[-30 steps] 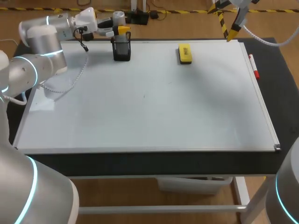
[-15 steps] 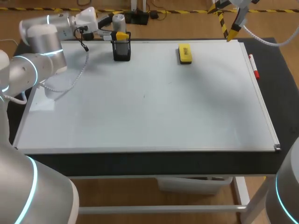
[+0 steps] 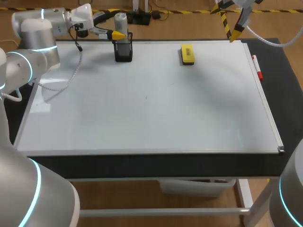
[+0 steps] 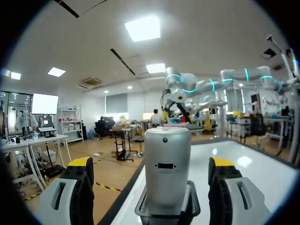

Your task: Pick up the inspection probe, press it on each red-marked spot on the whiteboard one by one, put down the probe, pick up the eraser, and wipe off all the red marks.

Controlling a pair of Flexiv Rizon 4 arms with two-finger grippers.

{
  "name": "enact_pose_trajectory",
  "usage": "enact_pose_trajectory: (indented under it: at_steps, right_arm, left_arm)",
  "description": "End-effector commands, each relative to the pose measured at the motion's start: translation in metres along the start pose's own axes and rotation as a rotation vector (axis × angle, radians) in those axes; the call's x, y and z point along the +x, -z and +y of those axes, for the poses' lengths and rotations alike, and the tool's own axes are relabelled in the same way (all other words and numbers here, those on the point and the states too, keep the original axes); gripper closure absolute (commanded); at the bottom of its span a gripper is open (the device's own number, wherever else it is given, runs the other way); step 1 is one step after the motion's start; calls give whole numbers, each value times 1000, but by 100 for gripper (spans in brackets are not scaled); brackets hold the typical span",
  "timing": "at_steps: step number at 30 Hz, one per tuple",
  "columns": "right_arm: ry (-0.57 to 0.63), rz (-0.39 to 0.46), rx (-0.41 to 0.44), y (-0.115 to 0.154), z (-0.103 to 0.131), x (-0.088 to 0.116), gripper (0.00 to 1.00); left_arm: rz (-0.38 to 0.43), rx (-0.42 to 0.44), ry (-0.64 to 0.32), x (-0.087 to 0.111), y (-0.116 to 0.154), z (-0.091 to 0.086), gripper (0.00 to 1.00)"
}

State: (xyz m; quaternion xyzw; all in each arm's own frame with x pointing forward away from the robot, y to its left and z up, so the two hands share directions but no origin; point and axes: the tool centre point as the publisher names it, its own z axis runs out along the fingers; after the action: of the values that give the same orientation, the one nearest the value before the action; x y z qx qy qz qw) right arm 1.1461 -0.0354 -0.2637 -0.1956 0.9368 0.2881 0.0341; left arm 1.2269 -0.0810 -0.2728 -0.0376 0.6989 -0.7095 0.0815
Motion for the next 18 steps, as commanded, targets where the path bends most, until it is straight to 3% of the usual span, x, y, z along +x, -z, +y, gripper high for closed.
enact_pose_trajectory:
  at_steps: [1, 18]
  right_arm:
    - [1, 2, 5, 1, 1, 0, 0]
    - [1, 2, 5, 1, 1, 0, 0]
  left_arm:
    - [-107, -56, -11, 18, 14, -8, 0]
    - [-373, -343, -104, 38, 59, -4, 0]
